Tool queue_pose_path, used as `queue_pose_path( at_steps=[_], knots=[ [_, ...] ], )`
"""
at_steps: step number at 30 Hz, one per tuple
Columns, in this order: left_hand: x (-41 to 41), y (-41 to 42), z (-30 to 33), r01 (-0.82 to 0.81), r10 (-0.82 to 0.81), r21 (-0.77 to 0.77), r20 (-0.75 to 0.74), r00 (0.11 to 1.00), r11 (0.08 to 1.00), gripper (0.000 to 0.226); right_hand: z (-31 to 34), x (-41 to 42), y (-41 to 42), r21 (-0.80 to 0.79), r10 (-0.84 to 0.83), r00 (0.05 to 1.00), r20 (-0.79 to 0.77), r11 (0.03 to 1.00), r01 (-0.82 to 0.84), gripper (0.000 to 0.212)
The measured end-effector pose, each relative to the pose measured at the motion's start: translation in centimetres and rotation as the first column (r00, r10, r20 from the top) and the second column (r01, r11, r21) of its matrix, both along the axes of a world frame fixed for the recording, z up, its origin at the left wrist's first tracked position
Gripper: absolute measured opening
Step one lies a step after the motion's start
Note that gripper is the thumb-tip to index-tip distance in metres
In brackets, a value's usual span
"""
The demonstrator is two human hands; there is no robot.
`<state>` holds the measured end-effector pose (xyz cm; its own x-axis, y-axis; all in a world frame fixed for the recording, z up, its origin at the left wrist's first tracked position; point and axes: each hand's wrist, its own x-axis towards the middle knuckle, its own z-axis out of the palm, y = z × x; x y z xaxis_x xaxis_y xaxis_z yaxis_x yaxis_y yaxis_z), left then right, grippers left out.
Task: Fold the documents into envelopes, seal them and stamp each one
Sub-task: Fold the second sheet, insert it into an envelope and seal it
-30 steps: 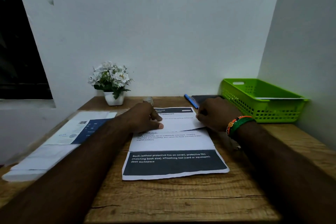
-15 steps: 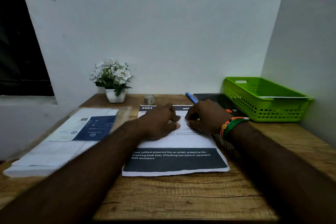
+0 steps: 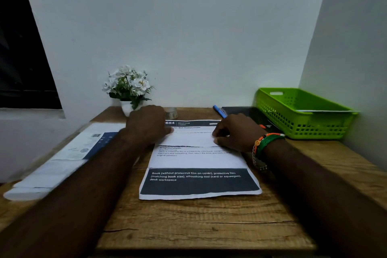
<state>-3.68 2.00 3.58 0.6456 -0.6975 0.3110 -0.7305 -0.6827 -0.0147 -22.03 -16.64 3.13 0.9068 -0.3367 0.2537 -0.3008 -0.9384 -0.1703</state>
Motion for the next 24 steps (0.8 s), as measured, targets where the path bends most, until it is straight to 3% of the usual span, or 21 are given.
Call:
queue_pose_path(
  at_steps=[2, 5, 10, 14, 17, 19, 22, 24],
  knots=[
    [-0.6, -0.9, -1.0, 0.101, -0.107, -0.061, -0.102, 0.989, 0.993, 0.054, 0.1, 0.0, 0.1, 0.001, -0.001, 1.0, 0.001, 1.0, 0.001, 0.017],
    [-1.7, -2.0, -2.4, 0.199, -0.187, 0.034, -0.209, 0.96, 0.979, 0.073, 0.2, 0.0, 0.0, 0.009, 0.003, 1.0, 0.01, 1.0, -0.003, 0.019],
    [-1.8, -2.2, -2.1, 0.186, -0.173, 0.029, -0.24, 0.955, 0.982, 0.069, -0.5, 0.3, -0.5, 0.066, 0.019, 0.995, 0.096, 0.997, -0.025, 0.022],
    [-1.6, -2.1, -1.8, 0.257, -0.275, -0.1, -0.262, 0.925, 0.961, 0.063, -1.5, 1.1, -0.6, 0.127, 0.036, 0.976, 0.213, 0.99, -0.064, 0.027],
    [-2.2, -2.2, -1.5, 0.283, -0.31, -0.144, -0.22, 0.925, 0.948, 0.066, -1.4, 1.6, -0.5, 0.133, 0.054, 0.965, 0.255, 0.987, -0.091, 0.017],
    [-2.8, -2.7, -1.6, 0.291, -0.325, -0.203, -0.163, 0.932, 0.935, 0.06, -1.3, 1.7, -0.3, 0.158, 0.086, 0.939, 0.334, 0.977, -0.146, 0.012],
    [-4.0, -3.5, -1.1, 0.315, -0.353, -0.361, -0.041, 0.935, 0.878, 0.026, -1.0, 1.9, -0.3, 0.212, 0.142, 0.9, 0.413, 0.946, -0.247, 0.015],
    [-4.2, -3.5, -0.3, 0.291, -0.326, -0.397, -0.021, 0.945, 0.87, 0.019, -0.8, 1.9, -0.3, 0.238, 0.15, 0.882, 0.447, 0.93, -0.279, 0.014]
  ],
)
